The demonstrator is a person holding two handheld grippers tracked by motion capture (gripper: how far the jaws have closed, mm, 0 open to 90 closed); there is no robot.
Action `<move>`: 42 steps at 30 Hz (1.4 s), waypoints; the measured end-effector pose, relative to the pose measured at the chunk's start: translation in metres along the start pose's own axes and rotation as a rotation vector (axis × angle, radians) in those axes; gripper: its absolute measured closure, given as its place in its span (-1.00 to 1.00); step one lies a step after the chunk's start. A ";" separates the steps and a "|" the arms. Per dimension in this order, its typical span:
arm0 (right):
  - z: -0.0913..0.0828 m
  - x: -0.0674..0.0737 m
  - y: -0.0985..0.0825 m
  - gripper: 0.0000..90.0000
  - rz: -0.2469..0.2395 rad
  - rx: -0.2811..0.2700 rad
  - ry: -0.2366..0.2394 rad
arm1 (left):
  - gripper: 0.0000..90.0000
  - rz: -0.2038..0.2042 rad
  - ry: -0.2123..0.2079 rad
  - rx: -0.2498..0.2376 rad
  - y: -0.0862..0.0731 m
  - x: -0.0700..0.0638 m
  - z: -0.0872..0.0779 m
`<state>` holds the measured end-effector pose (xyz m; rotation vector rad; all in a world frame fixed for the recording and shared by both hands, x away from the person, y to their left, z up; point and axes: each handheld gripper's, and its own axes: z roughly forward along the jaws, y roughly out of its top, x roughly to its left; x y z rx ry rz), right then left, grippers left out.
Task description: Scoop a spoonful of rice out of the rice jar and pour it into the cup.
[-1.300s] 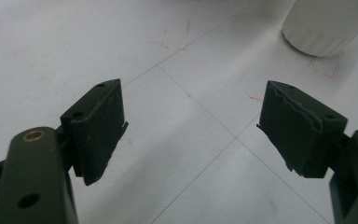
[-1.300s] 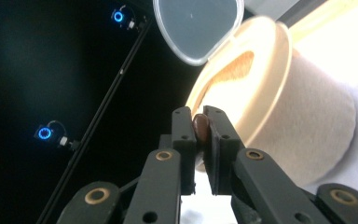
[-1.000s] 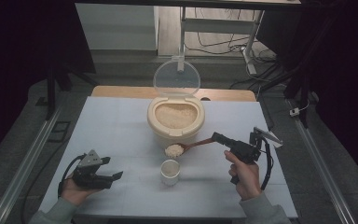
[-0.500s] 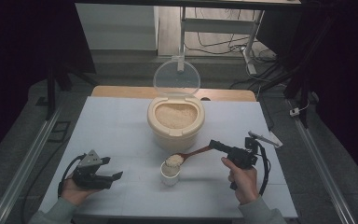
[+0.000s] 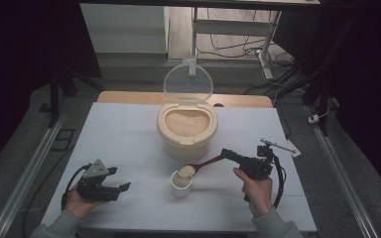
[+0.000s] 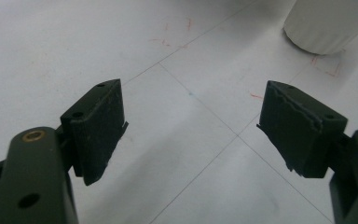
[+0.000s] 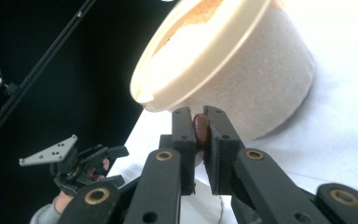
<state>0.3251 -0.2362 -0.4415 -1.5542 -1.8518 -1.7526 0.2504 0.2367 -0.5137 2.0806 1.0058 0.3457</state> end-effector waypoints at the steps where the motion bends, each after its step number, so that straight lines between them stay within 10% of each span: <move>1: 0.000 0.002 0.000 0.85 -0.016 0.000 0.001 | -0.51 0.000 0.000 0.000 0.000 0.000 0.000; 24: -0.004 0.040 -0.004 0.85 -0.390 -0.046 0.005 | -0.51 0.000 0.001 0.000 0.000 0.000 0.000; 42: -0.029 0.034 0.006 0.85 -0.386 -0.108 0.070 | -0.51 -0.001 0.006 -0.004 0.000 0.001 -0.002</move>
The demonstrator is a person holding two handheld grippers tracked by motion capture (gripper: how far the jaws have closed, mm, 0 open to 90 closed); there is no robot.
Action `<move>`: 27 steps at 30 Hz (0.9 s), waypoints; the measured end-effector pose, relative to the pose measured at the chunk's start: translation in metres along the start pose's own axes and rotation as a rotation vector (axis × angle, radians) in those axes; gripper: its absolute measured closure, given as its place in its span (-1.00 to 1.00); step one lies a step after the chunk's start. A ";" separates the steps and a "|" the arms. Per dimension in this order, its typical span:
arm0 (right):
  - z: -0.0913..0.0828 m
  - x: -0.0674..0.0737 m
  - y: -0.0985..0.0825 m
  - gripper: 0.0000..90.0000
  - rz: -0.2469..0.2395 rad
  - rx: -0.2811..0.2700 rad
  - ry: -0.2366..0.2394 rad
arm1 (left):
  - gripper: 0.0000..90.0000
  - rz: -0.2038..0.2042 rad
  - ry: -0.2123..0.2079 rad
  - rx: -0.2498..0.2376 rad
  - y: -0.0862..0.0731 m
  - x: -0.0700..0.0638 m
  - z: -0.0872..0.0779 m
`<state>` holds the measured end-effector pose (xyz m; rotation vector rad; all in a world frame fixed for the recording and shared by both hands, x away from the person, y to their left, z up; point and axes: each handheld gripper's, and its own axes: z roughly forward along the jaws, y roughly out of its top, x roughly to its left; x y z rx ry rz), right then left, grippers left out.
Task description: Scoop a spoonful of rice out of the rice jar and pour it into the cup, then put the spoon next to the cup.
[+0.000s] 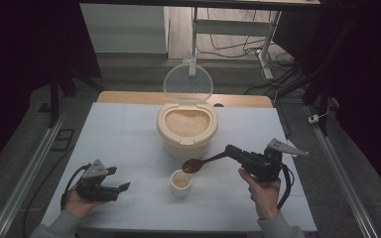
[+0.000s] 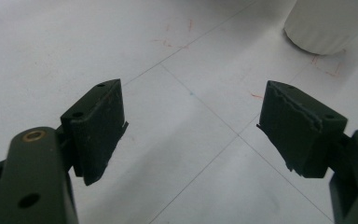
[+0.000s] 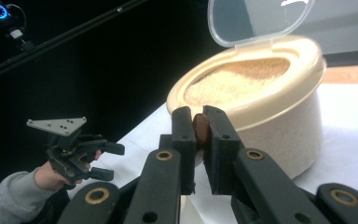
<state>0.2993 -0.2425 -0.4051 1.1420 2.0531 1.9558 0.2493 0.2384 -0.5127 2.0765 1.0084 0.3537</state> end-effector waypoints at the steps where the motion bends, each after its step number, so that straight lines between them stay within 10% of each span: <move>1: -0.004 -0.001 0.003 0.85 -0.006 -0.001 0.002 | -0.51 0.000 0.000 0.000 0.000 0.000 0.000; 11: -0.025 -0.004 0.019 0.85 -0.041 0.031 0.006 | -0.51 0.000 0.000 0.002 0.001 0.000 0.001; 27: -0.008 -0.002 0.021 0.85 -0.083 0.202 0.045 | -0.51 0.002 -0.002 0.001 0.000 0.000 0.001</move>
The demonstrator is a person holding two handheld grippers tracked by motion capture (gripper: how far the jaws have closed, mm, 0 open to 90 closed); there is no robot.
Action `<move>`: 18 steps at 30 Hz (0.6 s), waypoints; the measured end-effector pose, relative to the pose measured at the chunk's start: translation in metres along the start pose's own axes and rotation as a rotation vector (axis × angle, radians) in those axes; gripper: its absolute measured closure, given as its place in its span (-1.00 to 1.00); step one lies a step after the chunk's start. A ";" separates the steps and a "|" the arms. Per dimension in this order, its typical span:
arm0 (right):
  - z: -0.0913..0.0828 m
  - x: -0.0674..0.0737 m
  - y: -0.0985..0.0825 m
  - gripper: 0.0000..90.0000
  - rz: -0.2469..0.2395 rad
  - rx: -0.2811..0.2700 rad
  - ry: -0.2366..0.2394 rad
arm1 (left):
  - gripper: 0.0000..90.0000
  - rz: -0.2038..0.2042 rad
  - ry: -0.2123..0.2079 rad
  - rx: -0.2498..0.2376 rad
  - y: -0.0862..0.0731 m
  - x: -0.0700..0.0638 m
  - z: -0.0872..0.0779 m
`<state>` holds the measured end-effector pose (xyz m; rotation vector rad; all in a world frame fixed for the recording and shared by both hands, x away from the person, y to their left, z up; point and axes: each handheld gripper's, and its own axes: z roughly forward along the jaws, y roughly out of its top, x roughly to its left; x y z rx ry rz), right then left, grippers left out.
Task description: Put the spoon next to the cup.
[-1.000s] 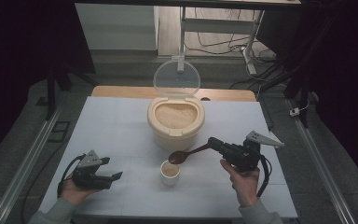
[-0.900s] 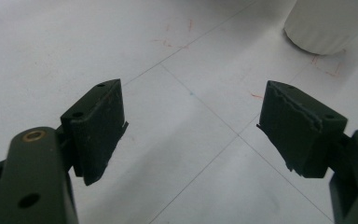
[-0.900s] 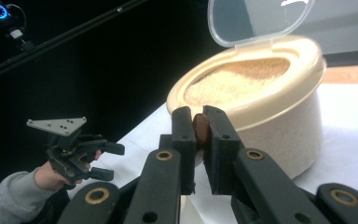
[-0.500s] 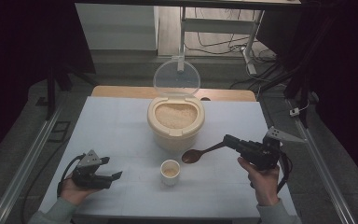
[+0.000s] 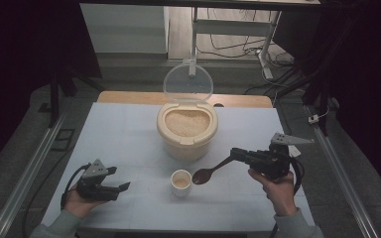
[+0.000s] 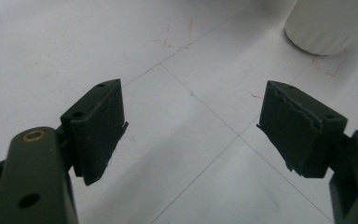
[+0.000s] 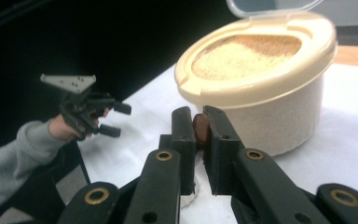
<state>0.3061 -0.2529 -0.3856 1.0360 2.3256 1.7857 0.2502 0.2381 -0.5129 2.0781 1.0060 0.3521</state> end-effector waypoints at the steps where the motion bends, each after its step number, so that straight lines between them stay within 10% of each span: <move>1: 0.001 0.000 0.000 0.85 -0.004 0.008 0.005 | -0.51 0.001 0.000 0.000 0.000 0.000 0.000; 18: 0.032 -0.009 -0.001 0.85 -0.026 0.265 0.056 | -0.51 0.004 -0.005 0.005 0.000 0.000 0.001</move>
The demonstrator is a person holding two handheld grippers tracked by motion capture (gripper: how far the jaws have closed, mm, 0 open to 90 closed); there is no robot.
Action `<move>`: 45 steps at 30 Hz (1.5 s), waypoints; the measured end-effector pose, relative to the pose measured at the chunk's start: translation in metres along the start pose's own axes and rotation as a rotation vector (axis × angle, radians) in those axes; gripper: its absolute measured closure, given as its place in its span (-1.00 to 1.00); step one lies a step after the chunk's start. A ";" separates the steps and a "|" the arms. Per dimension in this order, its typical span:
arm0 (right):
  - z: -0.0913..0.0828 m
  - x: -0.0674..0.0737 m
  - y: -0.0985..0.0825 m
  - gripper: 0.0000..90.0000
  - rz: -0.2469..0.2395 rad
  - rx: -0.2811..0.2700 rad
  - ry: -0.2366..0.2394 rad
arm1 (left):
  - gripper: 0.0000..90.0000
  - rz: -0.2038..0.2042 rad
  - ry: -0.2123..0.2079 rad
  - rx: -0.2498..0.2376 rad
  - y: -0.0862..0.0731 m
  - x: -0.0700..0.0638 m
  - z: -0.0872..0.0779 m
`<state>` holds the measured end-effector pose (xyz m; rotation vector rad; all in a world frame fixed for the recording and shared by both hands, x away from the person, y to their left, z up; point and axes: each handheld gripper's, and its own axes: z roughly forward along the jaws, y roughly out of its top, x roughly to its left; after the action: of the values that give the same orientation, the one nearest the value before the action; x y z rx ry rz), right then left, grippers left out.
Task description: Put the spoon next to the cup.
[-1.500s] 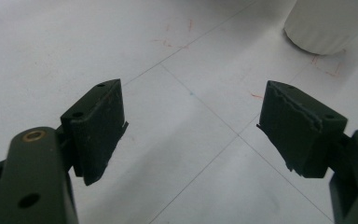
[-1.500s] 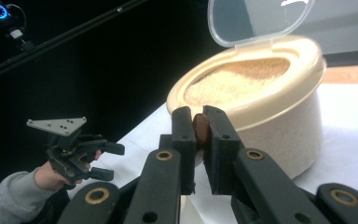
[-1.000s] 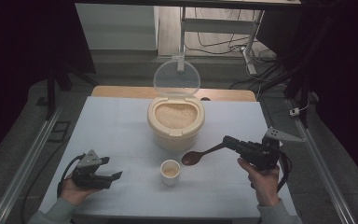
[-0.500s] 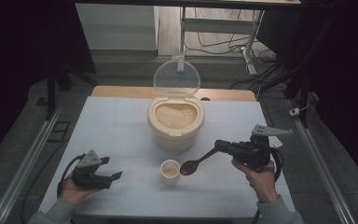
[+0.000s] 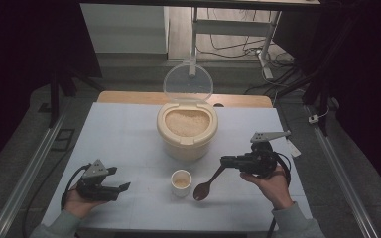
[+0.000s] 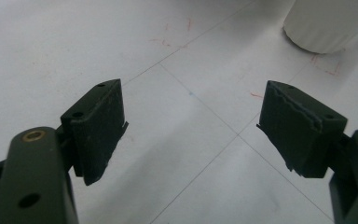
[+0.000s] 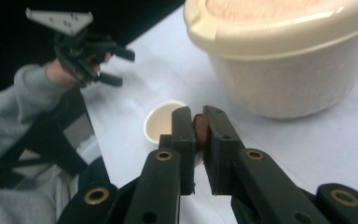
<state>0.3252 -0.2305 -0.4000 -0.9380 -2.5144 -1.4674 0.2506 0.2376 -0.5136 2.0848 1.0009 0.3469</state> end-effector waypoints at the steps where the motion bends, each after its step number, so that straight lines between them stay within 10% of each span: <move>1: 0.002 -0.001 0.000 0.85 -0.002 0.015 -0.002 | -0.51 0.001 0.000 0.001 0.000 0.000 0.000; 17: 0.045 -0.022 0.008 0.80 0.036 0.115 0.009 | -0.50 0.006 -0.003 0.009 0.000 -0.001 0.001; 45: 0.099 -0.075 -0.023 0.31 0.100 0.142 -0.310 | -0.51 0.010 -0.009 0.016 -0.001 -0.001 0.003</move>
<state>0.3962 -0.1931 -0.4977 -1.3333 -2.6876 -1.1759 0.2509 0.2353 -0.5161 2.1050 0.9913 0.3350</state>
